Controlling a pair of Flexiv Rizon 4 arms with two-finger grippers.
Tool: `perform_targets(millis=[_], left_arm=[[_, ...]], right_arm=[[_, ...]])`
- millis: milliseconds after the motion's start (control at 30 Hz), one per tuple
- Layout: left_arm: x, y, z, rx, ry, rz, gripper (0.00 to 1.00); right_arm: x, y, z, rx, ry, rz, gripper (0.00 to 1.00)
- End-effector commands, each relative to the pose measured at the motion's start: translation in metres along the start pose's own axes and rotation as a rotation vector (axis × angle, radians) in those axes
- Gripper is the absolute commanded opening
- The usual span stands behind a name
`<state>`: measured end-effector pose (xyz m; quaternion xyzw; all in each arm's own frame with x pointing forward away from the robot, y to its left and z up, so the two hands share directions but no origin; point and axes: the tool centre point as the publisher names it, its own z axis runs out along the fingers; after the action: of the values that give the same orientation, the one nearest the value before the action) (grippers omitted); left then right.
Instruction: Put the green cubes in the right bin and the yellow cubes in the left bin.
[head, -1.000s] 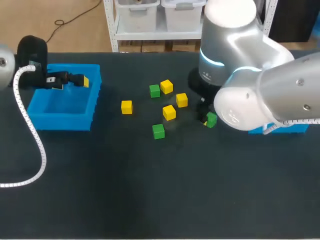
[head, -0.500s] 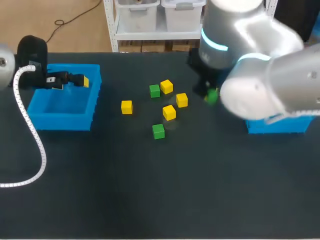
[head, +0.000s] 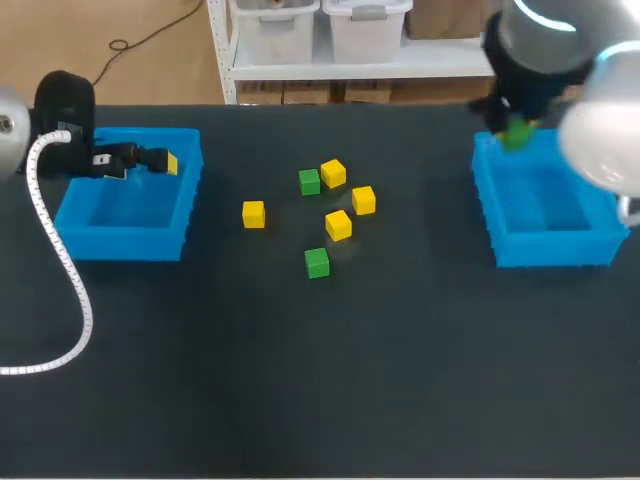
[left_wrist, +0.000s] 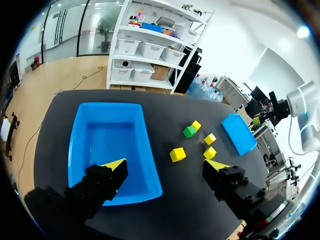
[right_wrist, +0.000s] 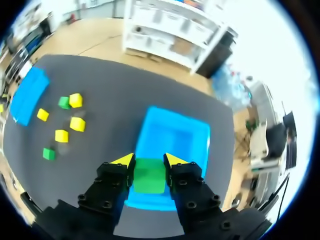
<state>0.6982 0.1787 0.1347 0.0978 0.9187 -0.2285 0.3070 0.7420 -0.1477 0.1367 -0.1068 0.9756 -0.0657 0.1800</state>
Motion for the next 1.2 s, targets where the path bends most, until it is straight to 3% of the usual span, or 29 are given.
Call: perform_targets(millis=[33, 100, 133, 167, 267, 400, 567, 700, 900, 1067, 1200], left_arm=[[-0.001, -0.001, 0.001, -0.006, 0.004, -0.001, 1.0], [-0.001, -0.001, 0.001, -0.006, 0.004, -0.001, 1.0], [-0.001, -0.001, 0.001, -0.006, 0.004, -0.001, 1.0], [-0.001, -0.001, 0.001, -0.006, 0.004, -0.001, 1.0], [-0.001, -0.001, 0.001, -0.006, 0.004, -0.001, 1.0], [-0.001, -0.001, 0.001, -0.006, 0.004, -0.001, 1.0], [-0.001, -0.001, 0.001, -0.006, 0.004, -0.001, 1.0], [-0.001, -0.001, 0.001, -0.006, 0.004, -0.001, 1.0], [-0.001, -0.001, 0.001, -0.006, 0.004, -0.001, 1.0], [-0.001, -0.001, 0.001, -0.006, 0.004, -0.001, 1.0], [-0.001, -0.001, 0.001, -0.006, 0.004, -0.001, 1.0]], right_arm=[[0.03, -0.014, 0.016, 0.017, -0.08, 0.095, 0.0], [0.039, -0.019, 0.023, 0.031, -0.048, 0.116, 0.01], [0.042, -0.021, 0.026, 0.041, -0.039, 0.121, 0.38], [0.043, -0.022, 0.027, 0.044, -0.035, 0.129, 1.0], [0.042, -0.021, 0.026, 0.057, -0.048, 0.14, 1.0], [0.015, 0.003, 0.009, 0.047, -0.117, 0.101, 1.0], [-0.024, 0.073, -0.011, -0.033, -0.198, 0.01, 1.0], [-0.037, 0.141, -0.013, -0.095, -0.201, -0.056, 1.0], [-0.022, 0.225, -0.013, -0.129, -0.148, -0.095, 1.0], [0.004, 0.27, -0.011, -0.134, -0.066, -0.037, 1.0], [0.02, 0.287, -0.012, -0.105, -0.042, -0.007, 1.0]])
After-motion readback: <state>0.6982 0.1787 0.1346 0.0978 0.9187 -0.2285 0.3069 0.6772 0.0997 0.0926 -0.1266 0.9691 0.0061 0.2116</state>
